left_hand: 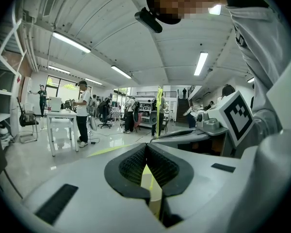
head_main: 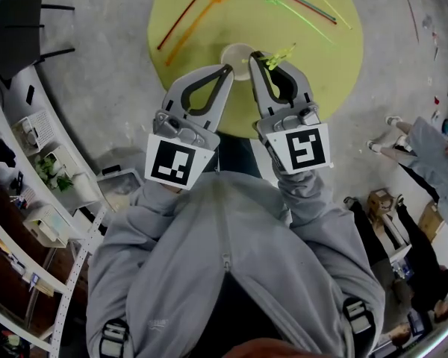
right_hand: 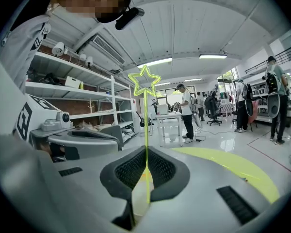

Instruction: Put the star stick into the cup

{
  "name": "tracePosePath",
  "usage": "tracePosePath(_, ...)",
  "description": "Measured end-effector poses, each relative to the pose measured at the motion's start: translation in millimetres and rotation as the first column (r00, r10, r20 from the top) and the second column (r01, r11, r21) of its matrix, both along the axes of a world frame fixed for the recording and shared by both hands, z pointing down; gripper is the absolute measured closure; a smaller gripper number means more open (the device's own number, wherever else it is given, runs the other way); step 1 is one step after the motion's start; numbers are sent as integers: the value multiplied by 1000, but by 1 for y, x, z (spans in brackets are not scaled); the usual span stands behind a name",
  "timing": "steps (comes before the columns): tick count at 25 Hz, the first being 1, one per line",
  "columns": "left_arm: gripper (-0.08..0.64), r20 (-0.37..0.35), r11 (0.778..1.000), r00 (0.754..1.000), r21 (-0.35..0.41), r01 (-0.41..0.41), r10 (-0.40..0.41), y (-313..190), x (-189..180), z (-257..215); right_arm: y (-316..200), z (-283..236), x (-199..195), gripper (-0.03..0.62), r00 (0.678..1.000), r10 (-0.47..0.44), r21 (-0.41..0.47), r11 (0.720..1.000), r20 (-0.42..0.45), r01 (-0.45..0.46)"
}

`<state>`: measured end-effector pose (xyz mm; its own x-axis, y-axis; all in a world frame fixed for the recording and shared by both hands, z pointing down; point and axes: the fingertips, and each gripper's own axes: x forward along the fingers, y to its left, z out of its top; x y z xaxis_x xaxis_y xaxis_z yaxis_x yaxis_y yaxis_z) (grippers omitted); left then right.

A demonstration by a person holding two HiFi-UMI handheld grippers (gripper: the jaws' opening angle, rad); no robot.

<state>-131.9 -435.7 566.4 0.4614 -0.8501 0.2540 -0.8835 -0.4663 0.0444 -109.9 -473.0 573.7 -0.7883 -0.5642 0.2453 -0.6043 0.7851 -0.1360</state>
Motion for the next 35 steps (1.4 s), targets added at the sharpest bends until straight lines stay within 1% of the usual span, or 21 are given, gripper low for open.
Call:
tracePosePath(2, 543, -16, 1000, 1000, -11, 15, -15, -1, -1, 7, -2, 10, 0, 555, 1000, -2, -9, 1000, -8, 2)
tracePosePath(6, 543, -25, 1000, 999, -22, 21, -22, -1, 1, 17, -4, 29, -1, 557, 1000, -13, -25, 1000, -19, 12)
tracePosePath(10, 543, -62, 998, 996, -42, 54, -57, -3, -3, 24, -5, 44, -4, 556, 999, -26, -62, 998, -37, 24)
tracePosePath(12, 543, -74, 997, 995, -46, 64, -67, -3, -4, 24, -3, 49, -6, 556, 999, -31, -99, 995, -42, 27)
tracePosePath(15, 543, -68, 998, 996, -41, 57, -60, -5, -4, 25, -1, 60, -6, 556, 997, -43, -158, 987, -66, 32)
tracePosePath(23, 543, -70, 997, 996, -43, 56, -59, -6, 0, 24, 1, 78, -10, 555, 990, -89, -234, 970, -111, 60)
tracePosePath(28, 543, -75, 997, 995, -44, 59, -62, -5, -1, 22, 2, 83, -14, 554, 986, -96, -247, 967, -139, 59)
tracePosePath(31, 543, -65, 997, 996, -42, 59, -61, -4, -1, 22, 2, 90, -12, 554, 982, -93, -266, 963, -161, 47)
tracePosePath(35, 543, -75, 997, 994, -41, 71, -74, -1, 1, 19, 6, 89, -7, 552, 981, -90, -270, 962, -170, 41)
